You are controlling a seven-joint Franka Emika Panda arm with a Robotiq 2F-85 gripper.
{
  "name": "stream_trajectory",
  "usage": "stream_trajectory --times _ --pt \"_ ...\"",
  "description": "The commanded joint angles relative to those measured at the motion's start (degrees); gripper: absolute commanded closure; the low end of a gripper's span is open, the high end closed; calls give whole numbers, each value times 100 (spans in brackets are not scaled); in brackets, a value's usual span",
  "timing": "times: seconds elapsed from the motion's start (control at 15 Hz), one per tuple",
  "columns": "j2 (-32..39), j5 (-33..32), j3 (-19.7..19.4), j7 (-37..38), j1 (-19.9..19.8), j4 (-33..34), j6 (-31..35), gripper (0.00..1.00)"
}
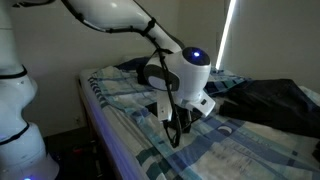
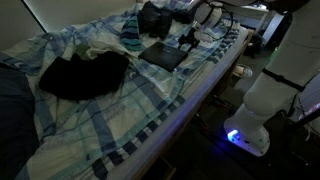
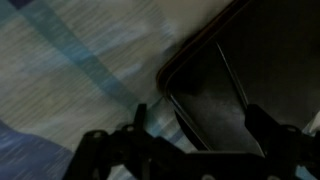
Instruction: Open the tablet on the bed
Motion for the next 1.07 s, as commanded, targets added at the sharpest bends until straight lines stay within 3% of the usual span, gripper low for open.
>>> stream_trajectory --times 0.0,1.0 --pt "-136 -6 116 90 -42 -24 1 0" --pt "-210 34 200 86 -18 -70 18 0"
